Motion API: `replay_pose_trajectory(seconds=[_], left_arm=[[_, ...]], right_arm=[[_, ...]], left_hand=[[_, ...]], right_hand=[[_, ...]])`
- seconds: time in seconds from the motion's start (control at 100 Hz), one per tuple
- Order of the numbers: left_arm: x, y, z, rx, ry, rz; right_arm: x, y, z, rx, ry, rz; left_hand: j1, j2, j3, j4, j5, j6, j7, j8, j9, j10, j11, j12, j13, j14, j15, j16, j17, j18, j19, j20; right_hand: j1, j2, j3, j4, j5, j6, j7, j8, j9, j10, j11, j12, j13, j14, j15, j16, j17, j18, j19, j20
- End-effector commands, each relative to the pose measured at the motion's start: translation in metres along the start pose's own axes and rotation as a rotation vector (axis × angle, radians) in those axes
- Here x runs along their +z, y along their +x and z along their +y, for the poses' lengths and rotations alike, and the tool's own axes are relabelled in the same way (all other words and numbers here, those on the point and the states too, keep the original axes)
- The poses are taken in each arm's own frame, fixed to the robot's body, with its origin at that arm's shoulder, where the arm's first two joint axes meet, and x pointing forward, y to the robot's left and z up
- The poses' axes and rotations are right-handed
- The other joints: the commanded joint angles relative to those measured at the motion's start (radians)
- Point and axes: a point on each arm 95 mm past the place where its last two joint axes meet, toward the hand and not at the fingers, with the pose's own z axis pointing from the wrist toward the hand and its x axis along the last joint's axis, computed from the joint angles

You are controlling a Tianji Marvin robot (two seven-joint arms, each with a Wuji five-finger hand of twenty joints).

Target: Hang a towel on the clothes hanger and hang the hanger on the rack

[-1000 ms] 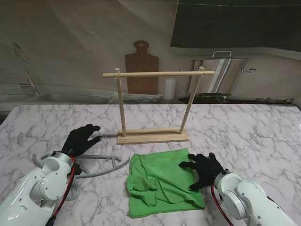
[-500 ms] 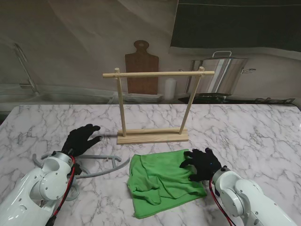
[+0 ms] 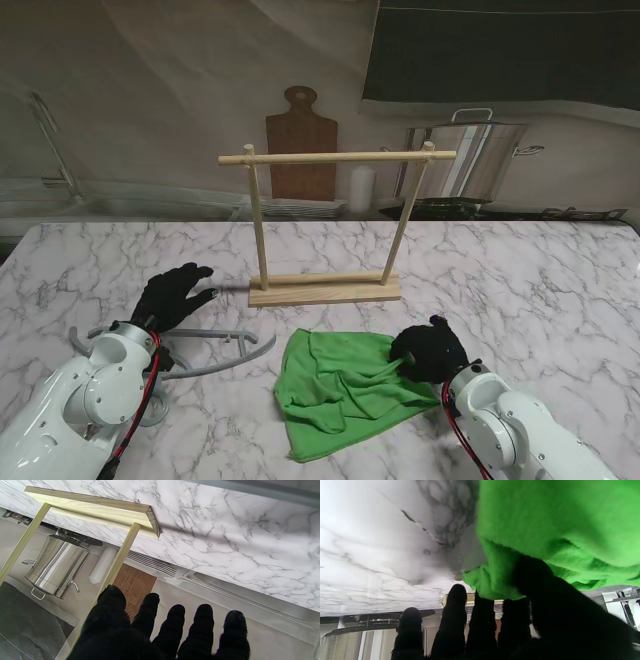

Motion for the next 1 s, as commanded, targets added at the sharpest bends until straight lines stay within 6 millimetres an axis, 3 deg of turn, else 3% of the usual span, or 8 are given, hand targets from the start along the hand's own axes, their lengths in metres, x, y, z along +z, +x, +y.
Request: replay_pose_trajectory(seconds=[0.0, 0.09, 0.2, 0.99], left_arm=[[0.0, 0.001, 0.002, 0.001, -0.015, 0.003], [0.0, 0.001, 0.003, -0.001, -0.017, 0.001], [0.0, 0.001, 0.004, 0.001, -0.024, 0.002], [0.001, 0.002, 0.005, -0.001, -0.031, 0.004]], right_arm=[[-0.007, -0.002, -0.009, -0.001, 0.016, -0.011], [-0.01, -0.003, 0.003, 0.009, -0.028, -0.013], [-0.014, -0.005, 0.019, 0.004, -0.083, -0.009], [-0.07, -0.035, 0.226, -0.323, -0.741, 0.075]], left_hand=[[0.001, 0.065, -0.014, 0.002, -0.002, 0.002, -0.018, -0.017, -0.048, 0.002, -0.011, 0.002, -0.02, 0.001, -0.011, -0.016, -0.002, -0.01, -0.081, 0.018], [0.002, 0.065, -0.013, 0.003, -0.001, 0.003, -0.017, -0.017, -0.048, 0.004, -0.011, 0.002, -0.021, 0.002, -0.011, -0.016, -0.003, -0.009, -0.081, 0.018], [0.001, 0.066, -0.014, 0.003, -0.001, 0.003, -0.018, -0.017, -0.049, 0.004, -0.011, 0.002, -0.021, 0.002, -0.012, -0.016, -0.002, -0.01, -0.081, 0.018], [0.001, 0.067, -0.014, 0.003, 0.001, 0.003, -0.017, -0.016, -0.049, 0.004, -0.011, 0.003, -0.021, 0.002, -0.011, -0.016, -0.002, -0.01, -0.081, 0.018]], right_hand=[[0.043, 0.143, 0.012, 0.0, 0.078, 0.147, 0.145, 0.145, 0.08, 0.06, 0.135, 0.08, 0.047, 0.025, 0.058, 0.05, -0.018, 0.032, 0.031, -0.011], [0.049, 0.207, -0.028, 0.005, 0.048, 0.171, 0.158, 0.236, 0.094, 0.088, 0.249, 0.17, 0.089, 0.033, 0.128, 0.109, -0.028, 0.039, 0.06, -0.008], [0.045, 0.225, -0.035, 0.007, 0.043, 0.191, 0.178, 0.269, 0.092, 0.099, 0.292, 0.197, 0.108, 0.037, 0.174, 0.142, -0.023, 0.05, 0.085, -0.001], [0.021, 0.211, -0.013, 0.001, 0.061, 0.152, 0.17, 0.287, 0.126, 0.073, 0.266, 0.22, 0.199, 0.013, 0.216, 0.18, 0.051, 0.068, 0.209, 0.067]])
